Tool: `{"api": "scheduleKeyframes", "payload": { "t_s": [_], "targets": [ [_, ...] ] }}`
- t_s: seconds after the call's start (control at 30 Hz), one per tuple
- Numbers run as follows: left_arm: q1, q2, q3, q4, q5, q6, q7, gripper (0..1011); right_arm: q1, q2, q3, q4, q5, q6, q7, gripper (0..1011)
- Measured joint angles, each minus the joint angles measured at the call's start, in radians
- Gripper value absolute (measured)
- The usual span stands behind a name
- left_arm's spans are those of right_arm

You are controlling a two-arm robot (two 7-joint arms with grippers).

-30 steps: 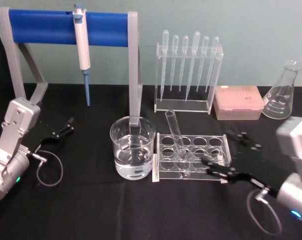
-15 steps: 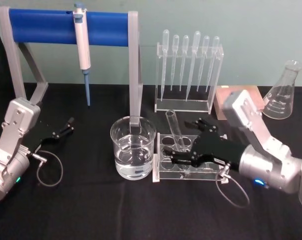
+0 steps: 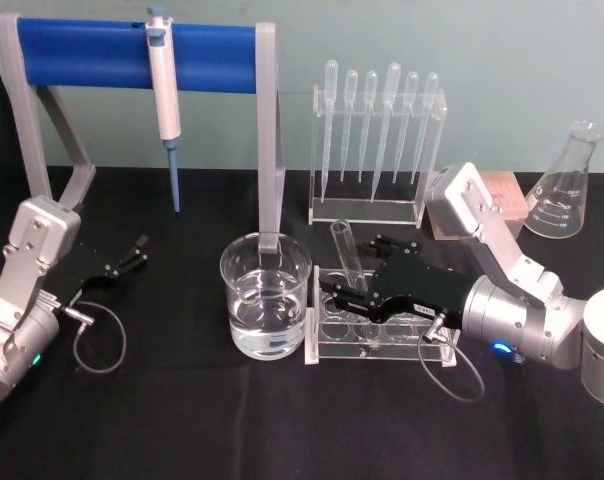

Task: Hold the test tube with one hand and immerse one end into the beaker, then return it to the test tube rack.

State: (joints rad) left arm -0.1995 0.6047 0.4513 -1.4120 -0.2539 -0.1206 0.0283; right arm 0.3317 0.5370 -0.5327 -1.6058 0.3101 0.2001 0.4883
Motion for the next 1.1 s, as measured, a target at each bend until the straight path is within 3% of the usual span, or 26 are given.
{"api": "scheduleKeyframes", "payload": {
  "t_s": [0.2,0.23,0.5,0.87,1.1],
  "targets": [
    [0.0,0.0,0.0,0.0,0.0,0.0,0.0,1000,-0.014,-0.008,0.014,-0.006,-0.016,0.002,-0.006,510],
    [0.0,0.0,0.0,0.0,0.0,0.0,0.0,1000,-0.017,-0.009,0.017,-0.009,-0.016,0.002,-0.008,510],
    [0.0,0.0,0.0,0.0,0.0,0.0,0.0,1000,-0.063,-0.011,0.057,-0.054,-0.003,-0.011,-0.03,236],
    [0.0,0.0,0.0,0.0,0.0,0.0,0.0,1000,-0.166,-0.023,0.154,-0.153,0.069,-0.081,-0.074,226],
    [0.0,0.0,0.0,0.0,0.0,0.0,0.0,1000,-0.199,-0.029,0.201,-0.192,0.107,-0.117,-0.089,226]
  ]
}}
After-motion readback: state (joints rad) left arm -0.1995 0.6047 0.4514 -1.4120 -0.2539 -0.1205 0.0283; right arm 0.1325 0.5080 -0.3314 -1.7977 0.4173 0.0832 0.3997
